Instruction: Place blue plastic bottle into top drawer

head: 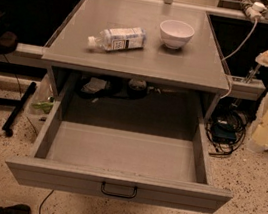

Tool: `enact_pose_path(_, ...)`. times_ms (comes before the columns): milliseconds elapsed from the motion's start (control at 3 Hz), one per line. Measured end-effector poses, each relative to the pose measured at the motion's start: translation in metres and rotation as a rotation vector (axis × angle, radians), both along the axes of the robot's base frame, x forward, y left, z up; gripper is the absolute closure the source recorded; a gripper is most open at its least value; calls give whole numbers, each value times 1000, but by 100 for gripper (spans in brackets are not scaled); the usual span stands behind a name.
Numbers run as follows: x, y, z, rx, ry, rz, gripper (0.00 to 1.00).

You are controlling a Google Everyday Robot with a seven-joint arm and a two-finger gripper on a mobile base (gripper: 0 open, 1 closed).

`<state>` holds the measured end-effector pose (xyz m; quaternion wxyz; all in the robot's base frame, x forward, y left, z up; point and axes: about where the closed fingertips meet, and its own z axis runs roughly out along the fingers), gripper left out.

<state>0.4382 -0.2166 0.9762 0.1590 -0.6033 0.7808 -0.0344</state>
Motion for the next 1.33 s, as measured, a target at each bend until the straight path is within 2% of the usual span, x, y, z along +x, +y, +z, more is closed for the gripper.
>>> enact_pose_path(333,0,0,1,1,-3,-1,0)
enact_pose_path(667,15,13,7,69,-37,-55,0)
enact_pose_path(1333,83,88,11,348,-83,-210,0)
